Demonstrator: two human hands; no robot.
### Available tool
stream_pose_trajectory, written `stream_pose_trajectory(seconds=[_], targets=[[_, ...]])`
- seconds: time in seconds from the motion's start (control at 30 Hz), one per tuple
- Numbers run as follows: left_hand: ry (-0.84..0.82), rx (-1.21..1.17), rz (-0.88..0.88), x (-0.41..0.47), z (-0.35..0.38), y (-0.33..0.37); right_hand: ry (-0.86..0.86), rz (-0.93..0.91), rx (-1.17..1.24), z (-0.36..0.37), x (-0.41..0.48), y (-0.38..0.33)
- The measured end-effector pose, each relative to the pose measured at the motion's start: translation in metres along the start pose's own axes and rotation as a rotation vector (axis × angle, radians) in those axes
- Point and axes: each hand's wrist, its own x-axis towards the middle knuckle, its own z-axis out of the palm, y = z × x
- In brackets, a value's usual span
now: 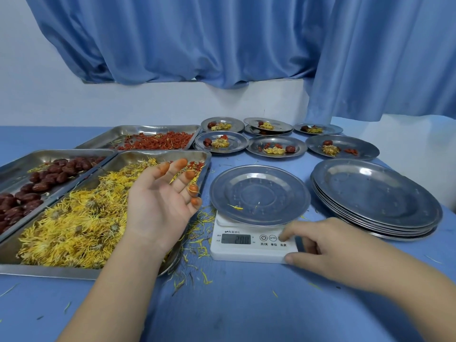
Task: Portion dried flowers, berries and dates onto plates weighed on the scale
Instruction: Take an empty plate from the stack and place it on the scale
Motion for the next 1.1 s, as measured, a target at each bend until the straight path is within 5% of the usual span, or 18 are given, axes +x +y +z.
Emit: stream_pose_trajectory(seconds=[0.23, 0.43, 0.73, 1.1], targets=[[-0.014, 0.038, -0.002, -0.002, 0.003, -0.001, -0.079, 0.120, 0.212, -0.001, 0.003, -0.006], [-0.017, 0.066, -0.002, -0.005, 0.007, -0.001, -0.071, 0.118, 0.167, -0.002, 0.002, -0.009], [-0.089, 0.194, 0.020, -0.004, 0.006, -0.003, 0.252, 0.261, -0.016, -0.010, 0.001, -0.004], [-0.209, 0.532, 0.101, -0.009, 0.015, -0.016, 0.340, 0.260, 0.015, 0.000, 0.011, -0.004]])
